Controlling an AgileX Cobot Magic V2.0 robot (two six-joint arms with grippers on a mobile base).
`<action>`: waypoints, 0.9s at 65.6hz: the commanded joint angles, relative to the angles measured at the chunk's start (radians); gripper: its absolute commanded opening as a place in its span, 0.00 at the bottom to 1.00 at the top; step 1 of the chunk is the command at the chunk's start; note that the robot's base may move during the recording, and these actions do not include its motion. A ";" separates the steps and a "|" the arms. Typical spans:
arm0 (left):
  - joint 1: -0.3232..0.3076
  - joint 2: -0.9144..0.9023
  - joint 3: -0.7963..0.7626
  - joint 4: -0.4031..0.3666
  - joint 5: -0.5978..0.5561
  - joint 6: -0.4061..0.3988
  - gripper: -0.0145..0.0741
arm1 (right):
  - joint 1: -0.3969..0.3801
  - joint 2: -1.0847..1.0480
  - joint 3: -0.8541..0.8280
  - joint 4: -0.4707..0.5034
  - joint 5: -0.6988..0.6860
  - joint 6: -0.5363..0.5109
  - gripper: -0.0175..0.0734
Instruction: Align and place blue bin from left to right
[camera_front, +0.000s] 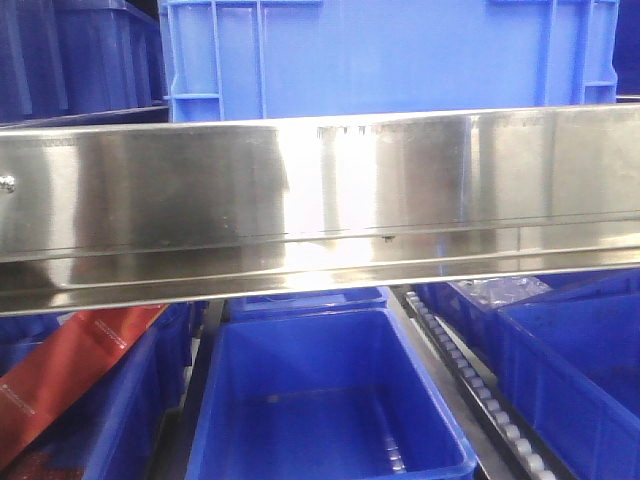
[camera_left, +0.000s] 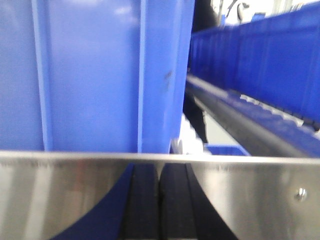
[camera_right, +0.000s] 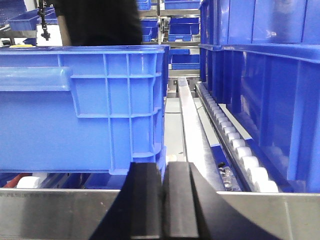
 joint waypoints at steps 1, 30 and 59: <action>0.005 -0.006 -0.001 0.000 0.000 0.000 0.04 | 0.001 -0.003 0.002 -0.005 -0.026 -0.009 0.01; 0.005 -0.006 -0.001 0.000 -0.002 0.000 0.04 | 0.001 -0.003 0.002 -0.005 -0.026 -0.009 0.01; 0.005 -0.006 -0.001 0.000 -0.002 0.000 0.04 | 0.001 -0.003 0.002 -0.005 -0.026 -0.009 0.01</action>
